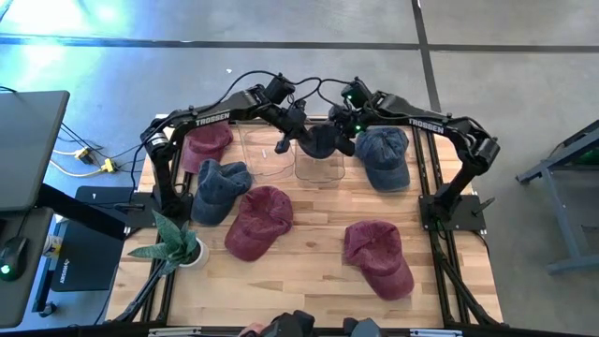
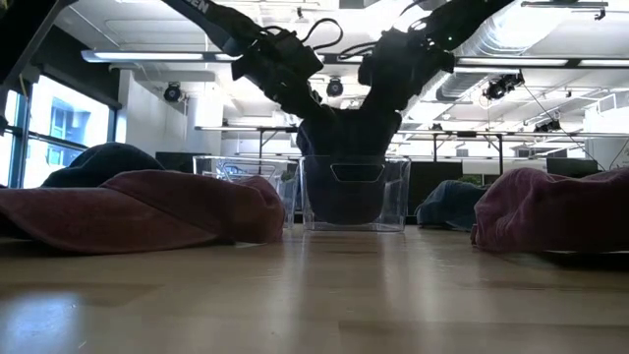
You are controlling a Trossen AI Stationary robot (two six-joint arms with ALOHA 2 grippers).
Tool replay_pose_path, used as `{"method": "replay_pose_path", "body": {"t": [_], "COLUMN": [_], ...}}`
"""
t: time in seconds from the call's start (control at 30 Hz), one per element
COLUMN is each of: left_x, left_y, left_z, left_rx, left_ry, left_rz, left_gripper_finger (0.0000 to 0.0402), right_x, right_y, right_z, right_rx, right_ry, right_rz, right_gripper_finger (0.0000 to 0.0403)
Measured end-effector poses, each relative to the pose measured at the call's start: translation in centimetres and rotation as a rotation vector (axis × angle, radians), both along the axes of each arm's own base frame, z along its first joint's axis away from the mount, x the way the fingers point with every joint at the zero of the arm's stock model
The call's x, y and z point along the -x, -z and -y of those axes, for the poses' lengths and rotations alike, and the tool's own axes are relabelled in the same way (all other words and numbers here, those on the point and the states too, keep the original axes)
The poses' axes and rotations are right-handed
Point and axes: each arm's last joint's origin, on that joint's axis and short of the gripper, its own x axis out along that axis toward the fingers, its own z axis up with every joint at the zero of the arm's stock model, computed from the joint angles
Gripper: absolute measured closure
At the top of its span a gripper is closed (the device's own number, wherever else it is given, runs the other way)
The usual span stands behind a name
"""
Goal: Pick & Place hat
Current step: Put the bottom blue cap into the right bin
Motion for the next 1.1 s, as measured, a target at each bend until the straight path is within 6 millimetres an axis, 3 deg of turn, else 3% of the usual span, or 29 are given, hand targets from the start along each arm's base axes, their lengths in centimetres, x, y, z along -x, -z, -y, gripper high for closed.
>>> {"method": "replay_pose_path", "body": {"t": [0.27,0.33,0.53,0.77,0.9,1.1], "left_x": [0.6,0.8,1.1,0.5,0.1,-1.6], "left_y": [-1.1,-1.1,-1.0,-2.1,-2.2,-0.7], "left_z": [0.7,0.9,0.9,0.9,1.3,2.4], "left_rx": [0.081,0.114,0.22,0.377,0.381,0.36], "left_ry": [0.055,0.081,0.07,0.152,0.154,0.148], "left_rz": [0.027,0.03,0.005,0.121,0.127,0.089], "left_gripper_finger": [0.0384,0.0367,0.0279,0.0192,0.018,0.0189], "right_x": [1.0,1.1,1.1,0.7,0.7,0.7], "right_y": [-0.4,-0.5,-0.6,-0.7,-0.7,-0.6], "right_z": [0.7,0.8,0.6,-0.1,0.0,0.0], "right_rx": [-0.185,-0.185,-0.158,-0.102,-0.094,-0.076], "right_ry": [-0.129,-0.158,-0.274,-0.344,-0.346,-0.345], "right_rz": [0.137,0.16,0.238,0.269,0.272,0.265], "right_gripper_finger": [0.0372,0.0393,0.0385,0.0389,0.0397,0.039]}}
